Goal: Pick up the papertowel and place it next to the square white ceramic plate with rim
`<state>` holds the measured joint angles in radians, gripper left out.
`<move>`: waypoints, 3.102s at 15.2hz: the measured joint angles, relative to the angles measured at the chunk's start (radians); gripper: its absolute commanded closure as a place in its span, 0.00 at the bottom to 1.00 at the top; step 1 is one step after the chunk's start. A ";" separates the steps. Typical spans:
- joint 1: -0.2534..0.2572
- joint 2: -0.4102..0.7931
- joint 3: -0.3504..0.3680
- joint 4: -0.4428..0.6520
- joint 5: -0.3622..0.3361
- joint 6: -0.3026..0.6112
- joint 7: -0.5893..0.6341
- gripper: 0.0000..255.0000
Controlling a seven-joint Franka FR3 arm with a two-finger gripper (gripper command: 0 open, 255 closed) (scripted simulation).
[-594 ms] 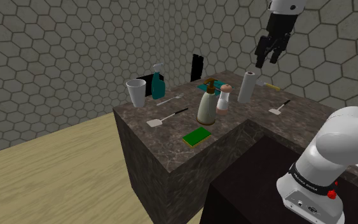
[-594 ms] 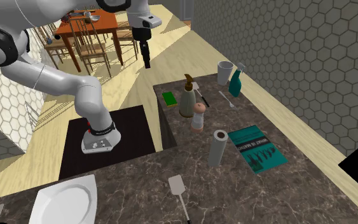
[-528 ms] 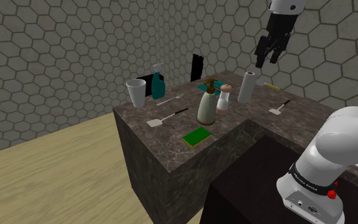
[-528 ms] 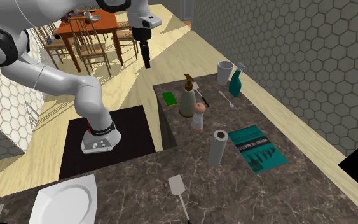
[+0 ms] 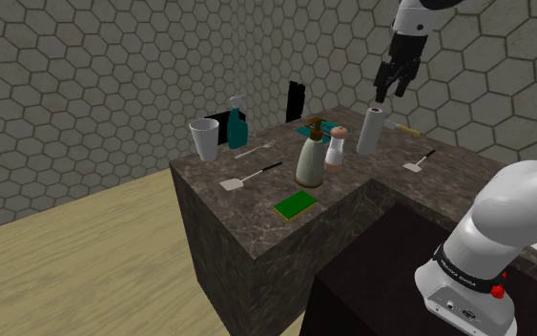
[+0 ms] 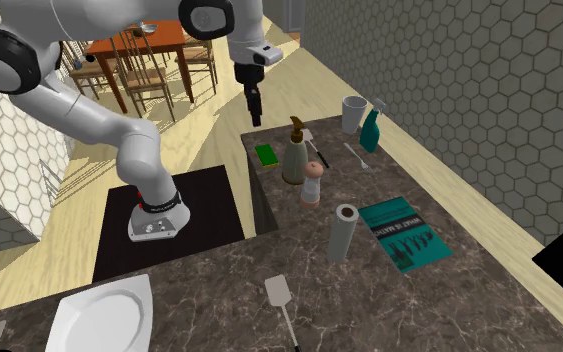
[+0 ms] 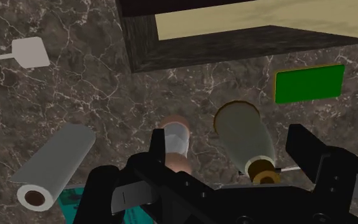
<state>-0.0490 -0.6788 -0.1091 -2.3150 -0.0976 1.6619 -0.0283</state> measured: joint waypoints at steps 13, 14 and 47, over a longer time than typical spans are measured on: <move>-0.048 0.360 -0.210 0.137 -0.038 0.246 -0.217 0.00; -0.049 0.399 -0.224 0.163 -0.030 0.260 -0.235 0.00; -0.167 0.991 -0.334 0.547 0.218 0.440 -0.536 1.00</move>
<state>-0.2164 0.3123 -0.4428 -1.7677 0.1200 2.1024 -0.5642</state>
